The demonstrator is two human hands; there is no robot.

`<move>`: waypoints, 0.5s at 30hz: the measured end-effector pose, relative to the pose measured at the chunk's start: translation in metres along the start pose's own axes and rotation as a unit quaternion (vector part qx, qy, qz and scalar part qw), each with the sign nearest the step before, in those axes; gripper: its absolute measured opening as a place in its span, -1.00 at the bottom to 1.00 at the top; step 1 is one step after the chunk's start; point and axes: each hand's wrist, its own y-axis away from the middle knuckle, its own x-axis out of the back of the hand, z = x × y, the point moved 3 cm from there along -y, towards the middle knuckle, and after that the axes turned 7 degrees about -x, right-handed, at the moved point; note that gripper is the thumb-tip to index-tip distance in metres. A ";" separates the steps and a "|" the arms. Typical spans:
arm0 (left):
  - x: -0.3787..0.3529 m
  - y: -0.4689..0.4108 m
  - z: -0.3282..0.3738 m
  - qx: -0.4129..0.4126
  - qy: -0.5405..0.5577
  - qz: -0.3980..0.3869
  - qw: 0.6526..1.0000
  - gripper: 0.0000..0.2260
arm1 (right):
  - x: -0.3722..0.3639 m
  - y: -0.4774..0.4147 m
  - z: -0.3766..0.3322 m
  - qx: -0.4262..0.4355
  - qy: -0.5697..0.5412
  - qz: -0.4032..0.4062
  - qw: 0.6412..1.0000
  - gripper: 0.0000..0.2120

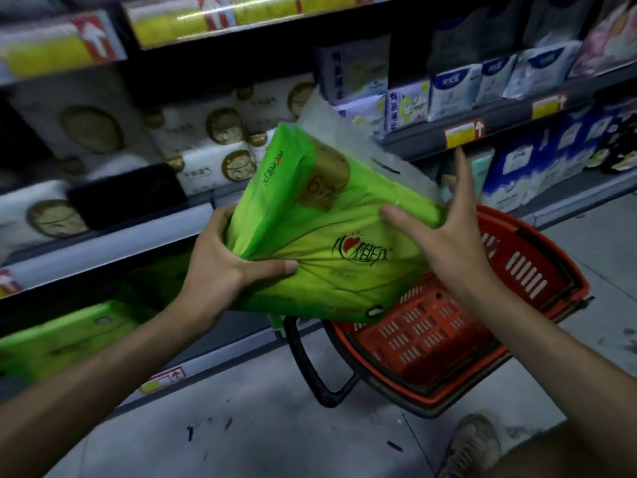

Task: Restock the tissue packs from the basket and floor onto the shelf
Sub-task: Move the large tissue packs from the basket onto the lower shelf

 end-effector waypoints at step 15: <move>0.112 0.088 -0.064 0.191 0.167 0.069 0.965 0.03 | -0.100 0.036 0.004 -0.203 -0.151 -0.362 0.897 -0.04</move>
